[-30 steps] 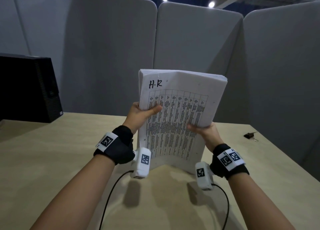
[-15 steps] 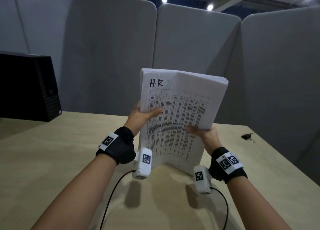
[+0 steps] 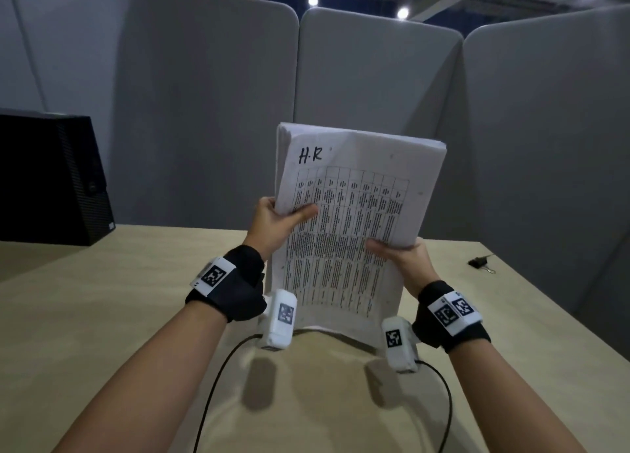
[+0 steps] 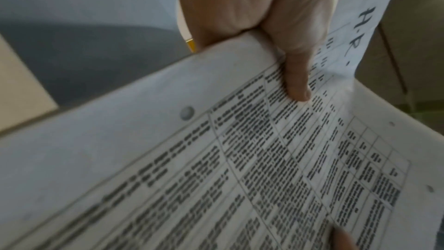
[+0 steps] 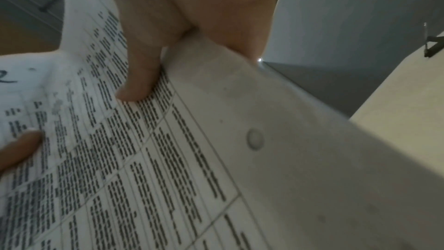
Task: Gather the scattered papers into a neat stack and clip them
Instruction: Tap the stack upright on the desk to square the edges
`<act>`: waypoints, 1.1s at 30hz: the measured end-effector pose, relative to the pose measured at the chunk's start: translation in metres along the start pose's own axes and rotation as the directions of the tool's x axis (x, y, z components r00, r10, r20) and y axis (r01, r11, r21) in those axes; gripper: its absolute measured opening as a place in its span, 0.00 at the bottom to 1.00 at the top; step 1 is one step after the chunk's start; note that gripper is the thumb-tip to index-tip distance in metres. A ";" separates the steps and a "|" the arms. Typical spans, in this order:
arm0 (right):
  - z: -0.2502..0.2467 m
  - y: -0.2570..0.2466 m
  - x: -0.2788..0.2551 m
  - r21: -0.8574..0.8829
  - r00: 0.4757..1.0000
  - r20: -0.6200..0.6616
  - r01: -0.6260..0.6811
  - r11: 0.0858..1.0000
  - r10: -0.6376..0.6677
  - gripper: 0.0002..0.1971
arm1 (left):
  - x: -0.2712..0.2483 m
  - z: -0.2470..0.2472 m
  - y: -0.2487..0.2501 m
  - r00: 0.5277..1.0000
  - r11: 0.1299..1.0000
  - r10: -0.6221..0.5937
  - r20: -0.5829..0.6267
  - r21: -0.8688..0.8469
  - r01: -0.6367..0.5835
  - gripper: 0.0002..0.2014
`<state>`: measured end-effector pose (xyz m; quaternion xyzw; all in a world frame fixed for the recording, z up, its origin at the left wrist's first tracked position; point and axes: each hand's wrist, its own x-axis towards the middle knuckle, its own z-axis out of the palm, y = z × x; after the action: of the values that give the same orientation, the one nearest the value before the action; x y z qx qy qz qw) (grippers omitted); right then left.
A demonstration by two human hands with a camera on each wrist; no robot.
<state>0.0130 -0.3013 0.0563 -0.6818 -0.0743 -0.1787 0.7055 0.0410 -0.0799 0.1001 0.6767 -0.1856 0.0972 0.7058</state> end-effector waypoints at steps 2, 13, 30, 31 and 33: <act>-0.008 -0.011 -0.006 0.006 0.999 0.033 -0.014 1.000 0.014 0.31 | 0.003 -0.001 0.010 0.999 0.999 0.020 0.045 0.024 -0.021 0.15; -0.052 0.014 -0.057 -0.130 0.891 0.024 -0.448 0.885 0.454 0.29 | 0.001 0.027 -0.039 0.889 0.930 -0.357 0.288 0.020 0.367 0.18; -0.086 0.064 -0.002 -0.260 0.498 0.154 -0.813 0.521 0.853 0.28 | 0.046 0.062 -0.105 0.922 0.923 -0.384 0.049 0.029 0.383 0.13; -0.099 0.061 0.012 -0.291 0.511 0.118 -0.802 0.522 0.851 0.23 | 0.046 0.065 -0.108 0.921 0.923 -0.385 0.053 0.029 0.384 0.12; -0.131 0.060 0.047 -0.297 0.628 -0.083 -0.757 0.582 0.774 0.19 | 0.048 0.068 -0.114 0.923 0.924 -0.382 0.057 0.016 0.381 0.10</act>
<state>0.0596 -0.4379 0.0092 -0.7514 0.2354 0.1523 0.5973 0.1203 -0.1603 0.0149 0.7040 -0.0709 -0.0616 0.7040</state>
